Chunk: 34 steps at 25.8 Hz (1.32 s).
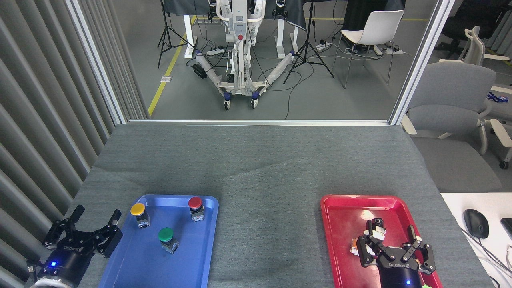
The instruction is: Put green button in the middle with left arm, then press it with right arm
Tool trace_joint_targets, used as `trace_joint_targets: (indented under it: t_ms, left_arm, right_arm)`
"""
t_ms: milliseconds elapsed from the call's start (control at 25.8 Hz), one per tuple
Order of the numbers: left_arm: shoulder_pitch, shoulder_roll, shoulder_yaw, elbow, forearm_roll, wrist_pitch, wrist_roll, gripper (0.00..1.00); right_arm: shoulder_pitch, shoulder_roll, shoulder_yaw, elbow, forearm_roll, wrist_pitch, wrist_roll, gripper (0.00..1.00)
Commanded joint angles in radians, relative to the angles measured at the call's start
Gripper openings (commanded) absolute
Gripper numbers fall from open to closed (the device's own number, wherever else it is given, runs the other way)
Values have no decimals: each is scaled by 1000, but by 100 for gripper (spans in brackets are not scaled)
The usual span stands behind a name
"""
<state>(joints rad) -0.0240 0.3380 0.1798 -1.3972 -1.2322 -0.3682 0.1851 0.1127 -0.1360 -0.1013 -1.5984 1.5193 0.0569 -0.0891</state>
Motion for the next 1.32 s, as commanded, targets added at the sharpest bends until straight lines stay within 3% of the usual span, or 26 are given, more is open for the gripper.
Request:
trace_joint_targets:
  t_ms: [0, 1277]
  left_arm:
    - [-5, 4, 0, -5, 0, 0, 0, 99]
    - [-8, 16, -6, 58, -4, -48, 5, 99]
  right_arm:
    - [-1, 3, 0, 0, -1, 0, 0, 99]
    - [-1, -2, 0, 0, -1, -2, 0, 99]
